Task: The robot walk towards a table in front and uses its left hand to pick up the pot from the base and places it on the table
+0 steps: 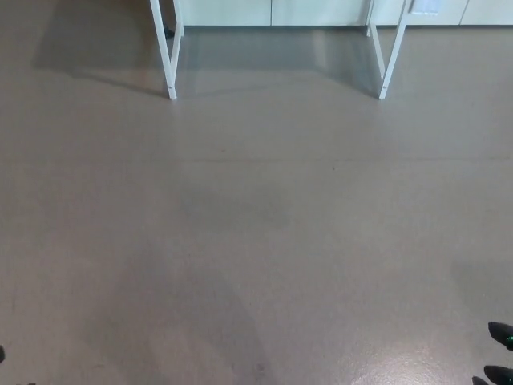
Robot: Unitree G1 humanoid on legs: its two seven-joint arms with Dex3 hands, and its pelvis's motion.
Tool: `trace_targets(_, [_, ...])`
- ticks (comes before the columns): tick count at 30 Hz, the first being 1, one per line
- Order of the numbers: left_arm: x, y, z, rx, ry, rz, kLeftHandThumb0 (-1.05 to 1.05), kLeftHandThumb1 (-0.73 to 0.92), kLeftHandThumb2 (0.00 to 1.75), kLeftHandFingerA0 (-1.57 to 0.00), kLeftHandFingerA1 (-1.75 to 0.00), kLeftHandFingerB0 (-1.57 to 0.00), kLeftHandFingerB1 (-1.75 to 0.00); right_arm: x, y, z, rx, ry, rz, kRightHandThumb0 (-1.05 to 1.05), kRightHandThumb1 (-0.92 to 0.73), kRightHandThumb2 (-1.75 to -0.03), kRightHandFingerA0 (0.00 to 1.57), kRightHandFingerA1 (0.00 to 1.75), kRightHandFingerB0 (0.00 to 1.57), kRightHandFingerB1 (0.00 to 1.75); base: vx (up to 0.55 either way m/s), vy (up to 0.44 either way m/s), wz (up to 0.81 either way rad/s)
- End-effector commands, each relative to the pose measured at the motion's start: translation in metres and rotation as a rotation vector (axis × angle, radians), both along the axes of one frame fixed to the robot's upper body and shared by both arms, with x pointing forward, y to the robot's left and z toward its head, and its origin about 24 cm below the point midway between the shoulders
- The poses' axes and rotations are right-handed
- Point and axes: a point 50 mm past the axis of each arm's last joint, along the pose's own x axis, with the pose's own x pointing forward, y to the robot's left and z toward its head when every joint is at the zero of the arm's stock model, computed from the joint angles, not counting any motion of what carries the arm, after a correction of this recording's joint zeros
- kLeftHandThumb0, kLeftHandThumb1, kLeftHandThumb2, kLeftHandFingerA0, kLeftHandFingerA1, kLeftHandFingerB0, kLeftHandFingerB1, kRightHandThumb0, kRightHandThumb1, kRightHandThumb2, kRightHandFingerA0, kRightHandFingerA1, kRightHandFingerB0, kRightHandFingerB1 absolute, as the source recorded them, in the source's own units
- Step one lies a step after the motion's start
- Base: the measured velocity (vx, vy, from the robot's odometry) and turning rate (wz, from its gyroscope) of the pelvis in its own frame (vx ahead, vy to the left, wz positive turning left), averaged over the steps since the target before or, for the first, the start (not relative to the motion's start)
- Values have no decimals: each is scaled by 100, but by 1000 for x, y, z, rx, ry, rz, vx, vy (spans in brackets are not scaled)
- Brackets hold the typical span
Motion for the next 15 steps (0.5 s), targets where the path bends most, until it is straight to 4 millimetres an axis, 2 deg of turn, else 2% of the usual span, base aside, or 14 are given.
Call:
trace_targets(1, [-13,6,1,-35,-37,2,4,44,88,-20,-52,-12,-47,-12,-5,0,6,-29,-6,-7,-51,-92,31,58,14,49,0,0,0])
trace_targets(3, [-17,7,1,-45,-42,16,4,44,88,-21,-52,-13,-48,-13,-5,-2,-2,-18,1,-6,-51,-92,31,57,14,49,0,0,0])
trace_targets(4, [-17,8,1,-39,-38,9,4,64,58,-28,-34,-23,-29,-13,-4,-2,-1,-19,-1,-7,-50,-92,31,58,14,49,0,0,0])
trace_targets(6, [-19,9,1,-8,-29,-16,3,64,58,-30,-35,-23,-30,-12,-3,-3,9,-17,-5,-7,-51,-92,30,57,13,49,0,0,0])
trace_targets(7, [-21,10,1,-3,-28,-15,2,45,88,-21,-52,-12,-47,-13,-3,-5,7,-13,-6,-6,-51,-92,31,57,14,49,0,0,0])
trace_targets(15, [-45,12,-5,-20,16,16,3,45,89,-20,-52,-12,-47,-31,1,-13,-15,40,35,-9,-50,-92,31,58,13,48,-2,0,-2])
